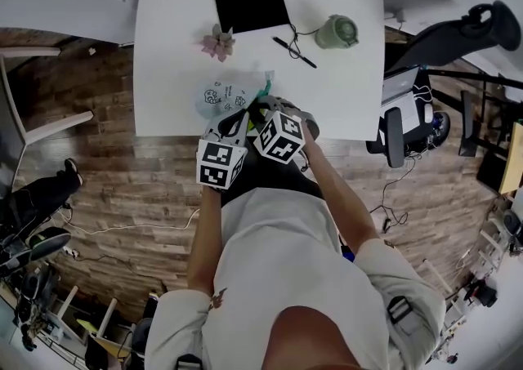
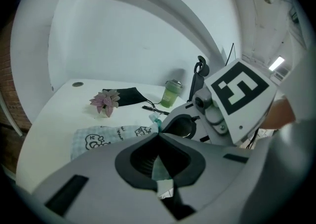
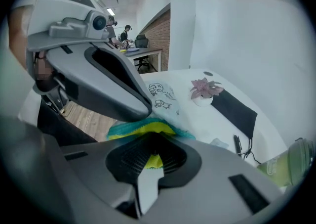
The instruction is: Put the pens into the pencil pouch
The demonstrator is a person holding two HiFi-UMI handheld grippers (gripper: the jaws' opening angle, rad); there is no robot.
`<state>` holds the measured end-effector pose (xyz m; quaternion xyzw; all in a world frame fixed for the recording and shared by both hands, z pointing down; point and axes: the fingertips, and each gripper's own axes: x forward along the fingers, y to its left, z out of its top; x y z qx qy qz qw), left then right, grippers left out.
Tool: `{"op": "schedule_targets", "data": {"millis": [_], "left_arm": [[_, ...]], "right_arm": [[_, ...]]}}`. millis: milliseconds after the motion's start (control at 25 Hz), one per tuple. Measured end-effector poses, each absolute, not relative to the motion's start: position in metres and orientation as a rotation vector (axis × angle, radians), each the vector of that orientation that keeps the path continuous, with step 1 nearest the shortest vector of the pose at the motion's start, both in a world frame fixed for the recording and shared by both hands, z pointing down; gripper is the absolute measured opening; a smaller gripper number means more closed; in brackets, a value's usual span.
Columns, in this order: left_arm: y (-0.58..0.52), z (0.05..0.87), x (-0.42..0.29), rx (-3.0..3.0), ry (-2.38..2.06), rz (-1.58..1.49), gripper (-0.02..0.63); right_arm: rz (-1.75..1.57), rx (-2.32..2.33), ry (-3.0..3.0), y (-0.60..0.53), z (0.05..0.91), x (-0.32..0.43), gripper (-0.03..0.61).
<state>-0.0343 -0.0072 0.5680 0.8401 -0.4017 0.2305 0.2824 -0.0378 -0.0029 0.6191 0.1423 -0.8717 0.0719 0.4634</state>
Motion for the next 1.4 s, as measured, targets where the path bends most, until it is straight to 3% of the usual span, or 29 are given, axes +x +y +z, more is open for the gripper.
{"op": "schedule_targets", "data": {"millis": [480,640,840,1400], "left_arm": [[-0.032,0.578,-0.051,2.204,-1.118,0.611,-0.003],[-0.038,0.585,-0.047,2.211,-1.107,0.647,-0.003],[-0.044,0.591,-0.04,2.223,-1.088,0.703,-0.003],[-0.061,0.602,-0.021,2.272,-1.029,0.866,-0.003]], "right_arm": [[0.181,0.37,-2.214,-0.031,0.632,-0.055,0.044],[0.202,0.392,-2.21,-0.038,0.634,-0.049,0.077],[0.217,0.444,-2.211,-0.045,0.629,-0.034,0.109],[0.305,0.719,-2.152,-0.083,0.624,0.034,0.11]]}}
